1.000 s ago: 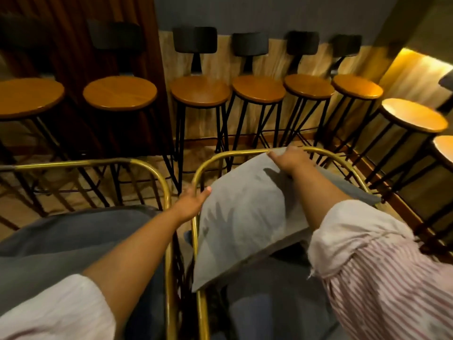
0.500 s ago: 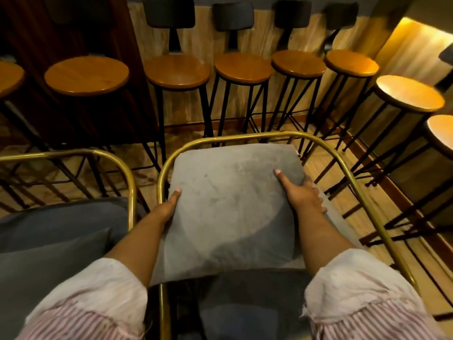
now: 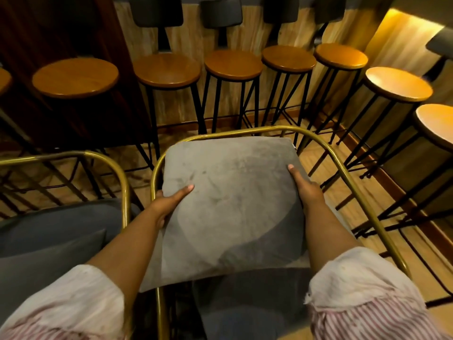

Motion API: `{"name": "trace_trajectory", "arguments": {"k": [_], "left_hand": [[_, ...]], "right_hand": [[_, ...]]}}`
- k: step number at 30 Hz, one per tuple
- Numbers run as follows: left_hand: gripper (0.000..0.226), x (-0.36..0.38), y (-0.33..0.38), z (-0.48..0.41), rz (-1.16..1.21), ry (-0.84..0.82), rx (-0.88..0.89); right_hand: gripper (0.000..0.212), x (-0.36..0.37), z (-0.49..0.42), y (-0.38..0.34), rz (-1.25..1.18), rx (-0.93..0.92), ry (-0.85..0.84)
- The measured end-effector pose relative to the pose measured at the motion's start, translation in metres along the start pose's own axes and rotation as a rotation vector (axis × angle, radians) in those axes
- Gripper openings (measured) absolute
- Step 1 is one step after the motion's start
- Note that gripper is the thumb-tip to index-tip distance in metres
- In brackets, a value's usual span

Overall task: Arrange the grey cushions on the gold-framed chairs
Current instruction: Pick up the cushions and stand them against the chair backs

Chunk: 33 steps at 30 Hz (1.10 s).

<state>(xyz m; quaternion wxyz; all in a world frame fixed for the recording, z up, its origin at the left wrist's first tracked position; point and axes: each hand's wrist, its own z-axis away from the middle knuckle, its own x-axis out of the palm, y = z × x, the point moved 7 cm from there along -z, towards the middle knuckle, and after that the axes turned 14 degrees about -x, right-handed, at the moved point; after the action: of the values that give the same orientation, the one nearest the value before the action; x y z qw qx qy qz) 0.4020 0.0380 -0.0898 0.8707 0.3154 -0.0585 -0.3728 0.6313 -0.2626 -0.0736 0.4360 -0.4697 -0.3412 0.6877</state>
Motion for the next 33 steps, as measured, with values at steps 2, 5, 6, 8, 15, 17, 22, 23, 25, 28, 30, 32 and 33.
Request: {"name": "trace_trajectory", "arguments": {"k": [2,5,6,8,15,17,22,23,25,28,30,32,33], "left_hand": [[0.098,-0.004,0.011,0.014,0.058,0.014,0.058],[0.088,-0.013,0.037,0.044,0.131,0.032,0.153],[0.087,-0.019,0.045,0.056,0.149,0.036,0.179],[0.087,-0.031,0.059,0.078,0.172,0.039,0.224],[0.091,-0.146,0.097,0.133,0.211,0.158,0.4],[0.079,-0.186,0.098,0.142,0.227,0.179,0.428],[0.096,-0.304,0.076,0.144,0.285,0.245,0.418],[0.094,-0.331,0.072,0.143,0.29,0.261,0.432],[0.1,-0.379,0.066,0.136,0.287,0.295,0.449],[0.105,-0.457,0.066,0.116,0.28,0.334,0.479],[0.113,-0.496,0.067,0.099,0.256,0.325,0.47],[0.103,-0.536,0.071,0.072,0.231,0.321,0.467],[0.096,-0.554,0.071,0.056,0.23,0.329,0.451]], "right_hand": [[0.133,-0.005,0.009,-0.019,-0.003,-0.049,0.033],[0.118,-0.01,0.026,-0.054,-0.068,-0.136,0.066],[0.115,-0.011,0.036,-0.069,-0.097,-0.164,0.066],[0.11,-0.01,0.05,-0.095,-0.17,-0.224,0.059],[0.101,0.057,0.096,-0.167,-0.352,-0.276,-0.241],[0.1,0.097,0.116,-0.177,-0.357,-0.276,-0.364],[0.109,0.212,0.174,-0.182,-0.352,-0.277,-0.536],[0.105,0.237,0.188,-0.183,-0.351,-0.286,-0.565],[0.088,0.283,0.212,-0.186,-0.385,-0.322,-0.612],[0.084,0.353,0.242,-0.194,-0.472,-0.368,-0.614],[0.097,0.394,0.256,-0.197,-0.519,-0.397,-0.603],[0.097,0.437,0.268,-0.197,-0.54,-0.407,-0.629],[0.095,0.46,0.27,-0.194,-0.543,-0.409,-0.66]]}}
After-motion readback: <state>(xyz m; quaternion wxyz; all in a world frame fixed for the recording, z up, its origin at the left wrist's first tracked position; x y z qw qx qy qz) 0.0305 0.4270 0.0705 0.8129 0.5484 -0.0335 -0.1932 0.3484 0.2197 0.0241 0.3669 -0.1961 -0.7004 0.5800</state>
